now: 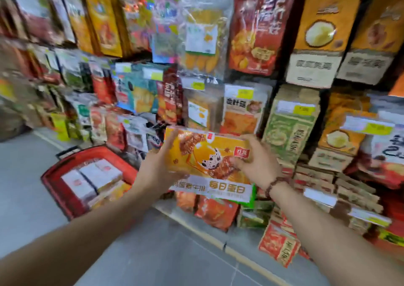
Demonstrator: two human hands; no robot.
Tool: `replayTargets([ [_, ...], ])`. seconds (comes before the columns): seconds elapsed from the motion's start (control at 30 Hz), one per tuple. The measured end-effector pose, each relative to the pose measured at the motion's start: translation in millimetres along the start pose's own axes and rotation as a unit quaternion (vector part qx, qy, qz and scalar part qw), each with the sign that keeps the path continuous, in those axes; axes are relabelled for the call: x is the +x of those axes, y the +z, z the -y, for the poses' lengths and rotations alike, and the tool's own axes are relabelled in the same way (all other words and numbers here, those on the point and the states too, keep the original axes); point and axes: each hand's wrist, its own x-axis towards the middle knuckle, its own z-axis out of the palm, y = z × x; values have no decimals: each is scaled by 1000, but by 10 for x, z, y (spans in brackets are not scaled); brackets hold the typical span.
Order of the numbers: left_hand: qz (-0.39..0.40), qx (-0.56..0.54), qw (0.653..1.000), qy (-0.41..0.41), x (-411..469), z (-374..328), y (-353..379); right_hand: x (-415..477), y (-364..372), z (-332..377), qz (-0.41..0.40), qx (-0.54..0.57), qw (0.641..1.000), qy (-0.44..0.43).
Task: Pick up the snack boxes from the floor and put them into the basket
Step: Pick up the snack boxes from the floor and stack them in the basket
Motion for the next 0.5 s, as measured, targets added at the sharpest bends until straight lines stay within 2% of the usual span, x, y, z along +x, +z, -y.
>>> replayTargets([
  [0.27,-85,25,987,-137,71,1868,-981,684,1765,1465,111,48,987,-102],
  [0.5,-106,15,964,-242,221,2973,-1202,1226,2837,2138,199,33,970,-138],
])
